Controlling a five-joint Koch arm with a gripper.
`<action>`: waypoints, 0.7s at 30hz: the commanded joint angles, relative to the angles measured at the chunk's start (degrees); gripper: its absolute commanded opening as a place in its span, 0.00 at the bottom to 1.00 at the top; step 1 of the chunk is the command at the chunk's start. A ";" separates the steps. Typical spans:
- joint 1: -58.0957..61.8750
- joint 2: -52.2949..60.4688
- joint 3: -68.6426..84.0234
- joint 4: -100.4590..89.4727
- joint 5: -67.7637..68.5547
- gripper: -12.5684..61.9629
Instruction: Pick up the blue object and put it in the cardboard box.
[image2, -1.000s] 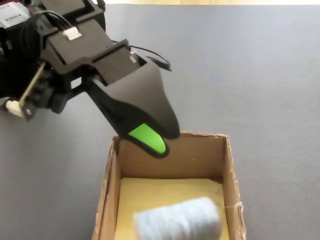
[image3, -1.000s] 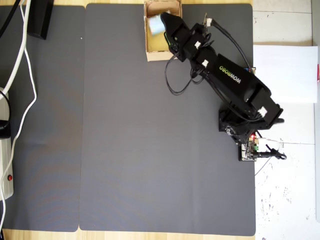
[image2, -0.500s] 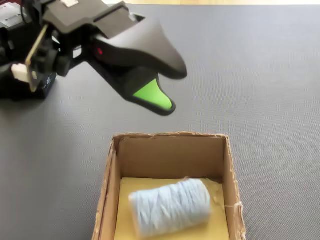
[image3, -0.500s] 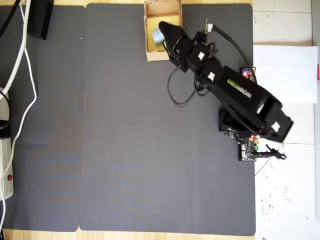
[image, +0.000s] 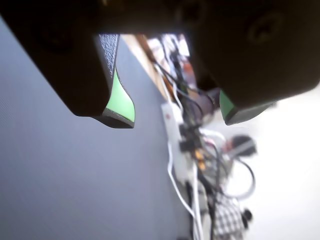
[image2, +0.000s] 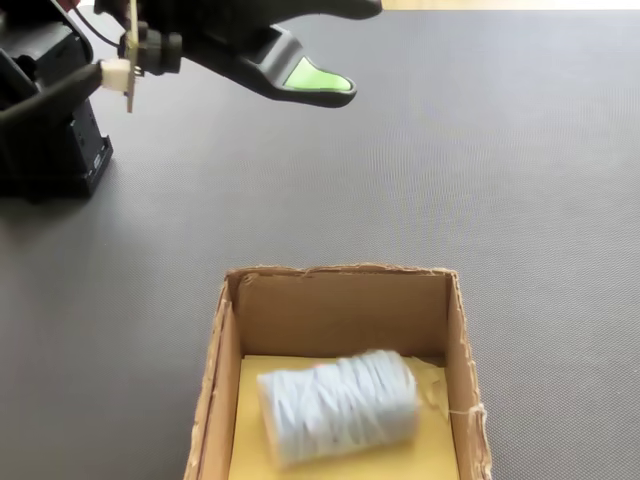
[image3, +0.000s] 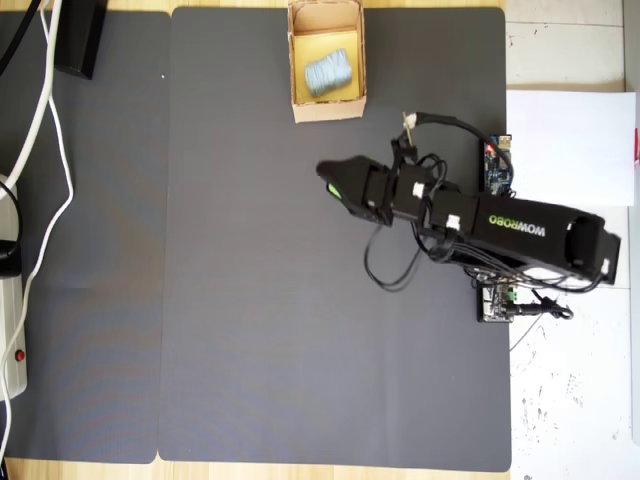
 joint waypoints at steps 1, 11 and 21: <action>-3.34 3.08 -0.26 -1.93 0.88 0.63; -9.93 6.86 13.71 -2.02 1.05 0.63; -11.34 6.86 26.98 -5.19 1.67 0.63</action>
